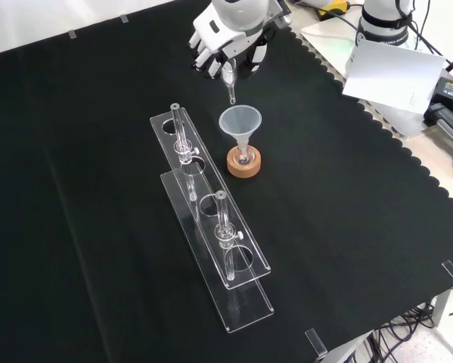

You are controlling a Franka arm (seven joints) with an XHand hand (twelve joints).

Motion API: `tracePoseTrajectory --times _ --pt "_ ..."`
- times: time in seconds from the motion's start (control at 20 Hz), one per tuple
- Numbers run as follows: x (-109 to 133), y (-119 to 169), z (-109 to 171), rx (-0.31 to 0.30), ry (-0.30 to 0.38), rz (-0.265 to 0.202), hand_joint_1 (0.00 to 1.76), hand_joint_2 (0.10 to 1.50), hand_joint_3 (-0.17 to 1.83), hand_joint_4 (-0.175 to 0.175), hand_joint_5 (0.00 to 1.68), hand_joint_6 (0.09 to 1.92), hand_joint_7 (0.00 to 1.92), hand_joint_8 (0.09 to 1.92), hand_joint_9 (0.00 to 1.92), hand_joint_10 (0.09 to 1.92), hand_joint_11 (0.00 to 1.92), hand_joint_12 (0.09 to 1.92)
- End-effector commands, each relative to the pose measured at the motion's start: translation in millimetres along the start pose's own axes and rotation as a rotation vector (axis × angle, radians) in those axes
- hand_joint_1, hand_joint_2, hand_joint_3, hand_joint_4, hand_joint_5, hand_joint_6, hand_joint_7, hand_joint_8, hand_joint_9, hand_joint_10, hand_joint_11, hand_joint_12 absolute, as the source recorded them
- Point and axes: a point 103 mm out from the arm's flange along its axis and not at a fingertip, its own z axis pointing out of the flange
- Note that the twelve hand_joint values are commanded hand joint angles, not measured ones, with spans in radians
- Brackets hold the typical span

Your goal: Pour all the NaCl from the weighing funnel into the round-bottom flask.

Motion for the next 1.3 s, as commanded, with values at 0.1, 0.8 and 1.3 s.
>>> tracePoseTrajectory --times 0.1,0.8,1.3 --pt "9.2 3.2 5.0 0.026 -0.069 -0.016 1.12 0.71 0.52 0.175 1.31 0.55 0.64 0.65 1.0 0.33 0.78 1.08" --pt "11.6 2.2 4.6 0.014 -0.066 -0.023 1.12 0.71 0.52 0.175 1.31 0.56 0.63 0.65 1.0 0.32 0.78 1.09" --pt "16.7 0.1 1.3 0.004 -0.133 -0.033 1.12 0.71 0.52 0.175 1.31 0.56 0.63 0.65 0.99 0.32 0.77 1.09"
